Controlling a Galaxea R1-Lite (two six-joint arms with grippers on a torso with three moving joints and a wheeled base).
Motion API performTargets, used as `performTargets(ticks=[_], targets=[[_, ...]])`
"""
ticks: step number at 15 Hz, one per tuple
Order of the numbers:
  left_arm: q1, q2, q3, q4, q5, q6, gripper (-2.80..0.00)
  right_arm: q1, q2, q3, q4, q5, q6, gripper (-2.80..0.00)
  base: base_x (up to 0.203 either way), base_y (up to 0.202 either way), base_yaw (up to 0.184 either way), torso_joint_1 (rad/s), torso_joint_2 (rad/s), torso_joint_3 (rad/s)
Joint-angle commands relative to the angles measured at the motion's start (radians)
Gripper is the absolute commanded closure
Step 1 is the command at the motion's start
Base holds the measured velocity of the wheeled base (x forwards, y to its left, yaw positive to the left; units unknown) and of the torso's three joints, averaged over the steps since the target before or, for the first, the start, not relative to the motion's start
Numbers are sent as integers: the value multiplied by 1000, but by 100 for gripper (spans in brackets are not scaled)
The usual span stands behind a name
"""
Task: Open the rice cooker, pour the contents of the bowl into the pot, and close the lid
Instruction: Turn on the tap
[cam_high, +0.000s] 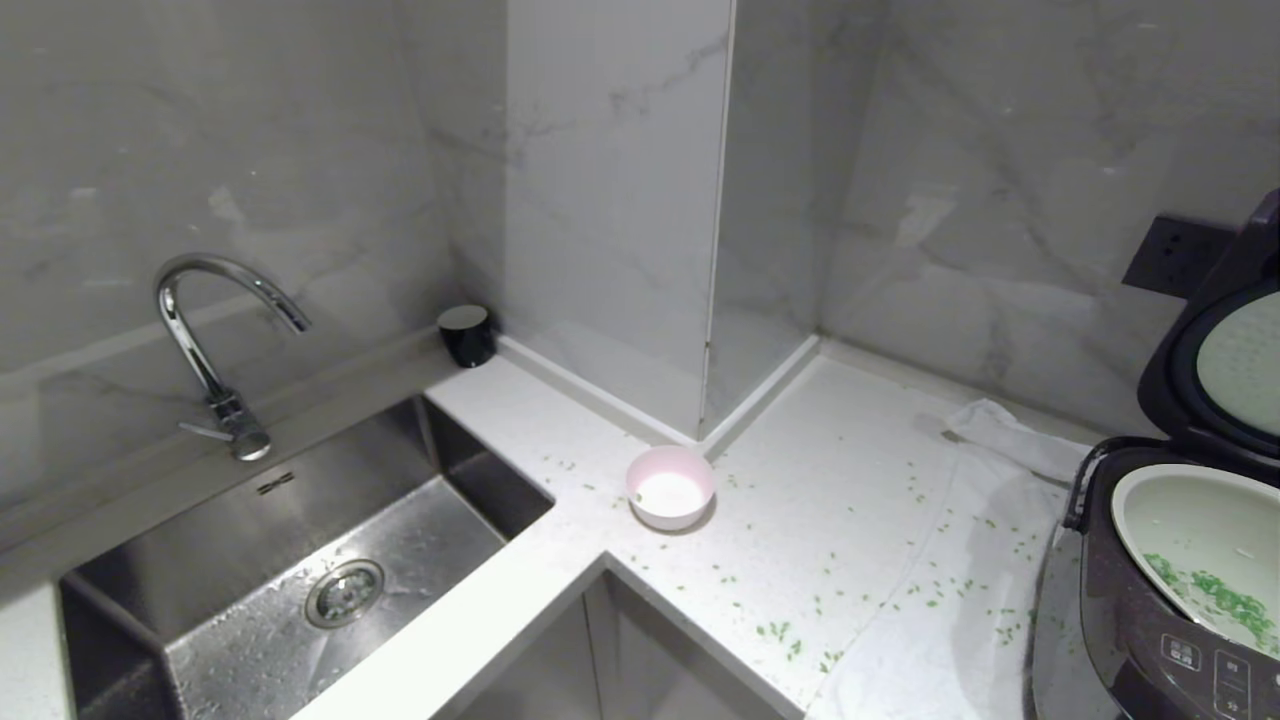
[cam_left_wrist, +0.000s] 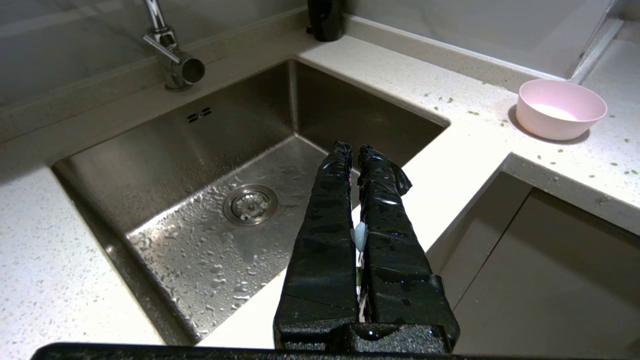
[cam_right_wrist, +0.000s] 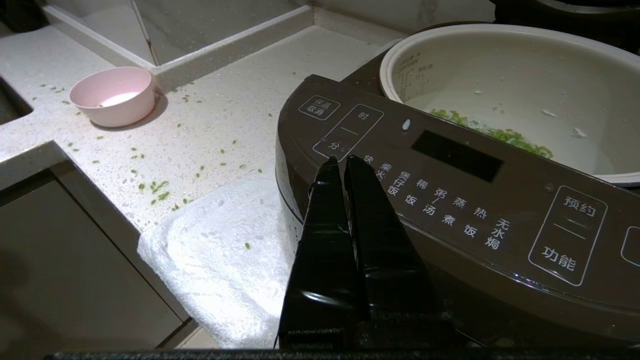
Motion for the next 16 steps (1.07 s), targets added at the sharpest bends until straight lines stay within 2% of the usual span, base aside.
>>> performTargets(ticks=[1, 16], targets=[[0, -2, 8, -1, -1, 1, 0, 0, 0, 0, 0, 0, 0, 0, 0, 0, 0, 0, 0, 0], [2, -2, 6, 1, -1, 1, 0, 0, 0, 0, 0, 0, 0, 0, 0, 0, 0, 0, 0, 0]])
